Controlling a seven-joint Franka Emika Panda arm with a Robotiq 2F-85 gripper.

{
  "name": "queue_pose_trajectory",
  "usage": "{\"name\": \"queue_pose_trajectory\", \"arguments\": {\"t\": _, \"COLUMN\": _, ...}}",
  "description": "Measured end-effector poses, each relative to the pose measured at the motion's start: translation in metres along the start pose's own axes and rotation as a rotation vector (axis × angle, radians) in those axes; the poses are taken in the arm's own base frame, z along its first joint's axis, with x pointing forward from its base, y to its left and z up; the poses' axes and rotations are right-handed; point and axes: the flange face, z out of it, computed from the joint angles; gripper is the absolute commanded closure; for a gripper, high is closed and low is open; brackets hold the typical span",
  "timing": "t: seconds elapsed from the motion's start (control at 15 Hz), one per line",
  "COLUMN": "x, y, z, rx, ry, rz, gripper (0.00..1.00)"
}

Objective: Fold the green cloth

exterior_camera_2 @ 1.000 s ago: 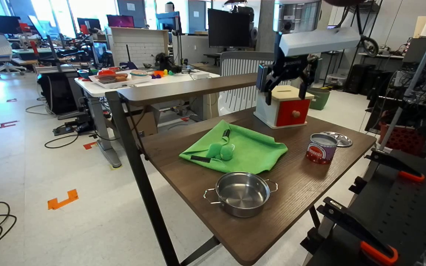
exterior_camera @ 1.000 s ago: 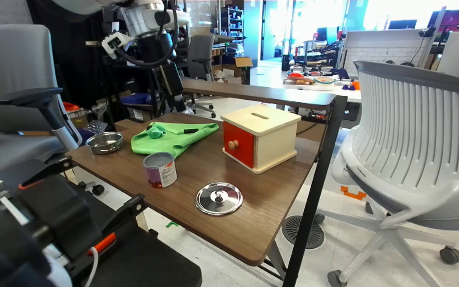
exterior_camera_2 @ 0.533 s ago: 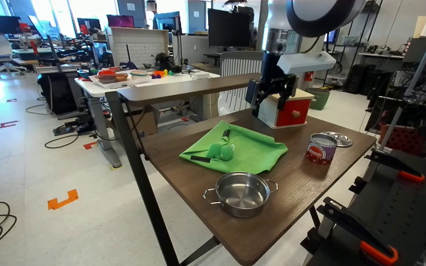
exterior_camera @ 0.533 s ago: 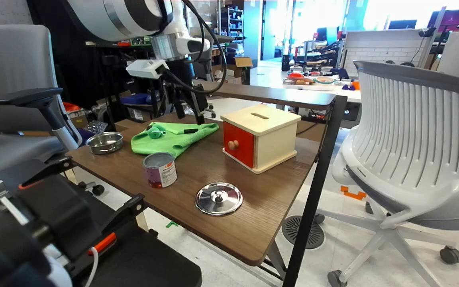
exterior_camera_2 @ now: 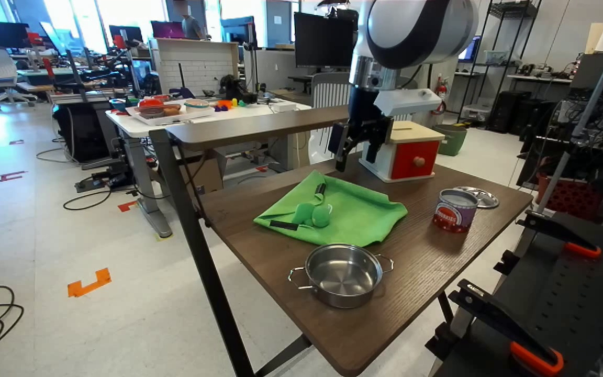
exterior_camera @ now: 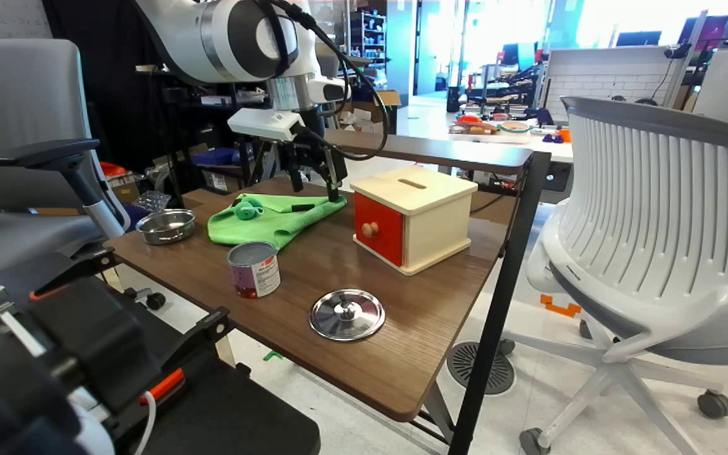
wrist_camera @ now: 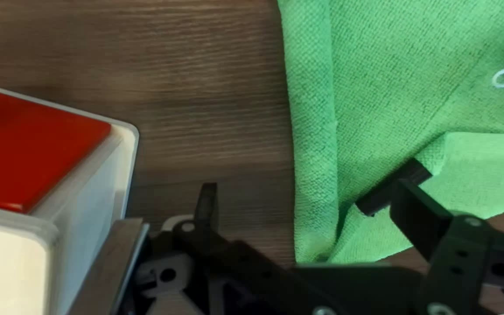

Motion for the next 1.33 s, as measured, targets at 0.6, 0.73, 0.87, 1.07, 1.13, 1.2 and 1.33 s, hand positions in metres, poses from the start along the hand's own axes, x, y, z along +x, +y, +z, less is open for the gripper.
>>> {"name": "queue_pose_trajectory", "arguments": {"t": 0.6, "x": 0.022, "y": -0.013, "z": 0.027, "rx": -0.047, "ry": 0.007, "rz": -0.037, "gripper": 0.02}}
{"name": "queue_pose_trajectory", "arguments": {"t": 0.73, "x": 0.025, "y": -0.011, "z": 0.033, "rx": -0.056, "ry": -0.002, "rz": -0.037, "gripper": 0.27}}
{"name": "queue_pose_trajectory", "arguments": {"t": 0.87, "x": 0.028, "y": -0.009, "z": 0.040, "rx": -0.063, "ry": -0.012, "rz": -0.035, "gripper": 0.40}}
{"name": "queue_pose_trajectory", "arguments": {"t": 1.07, "x": 0.030, "y": -0.007, "z": 0.047, "rx": -0.069, "ry": -0.027, "rz": -0.034, "gripper": 0.63}}
{"name": "queue_pose_trajectory", "arguments": {"t": 1.13, "x": 0.030, "y": -0.008, "z": 0.048, "rx": -0.069, "ry": -0.030, "rz": -0.036, "gripper": 0.70}}
{"name": "queue_pose_trajectory", "arguments": {"t": 1.2, "x": 0.030, "y": -0.008, "z": 0.050, "rx": -0.069, "ry": -0.032, "rz": -0.037, "gripper": 0.78}}
{"name": "queue_pose_trajectory", "arguments": {"t": 1.33, "x": 0.032, "y": -0.010, "z": 0.049, "rx": -0.069, "ry": -0.030, "rz": -0.041, "gripper": 0.94}}
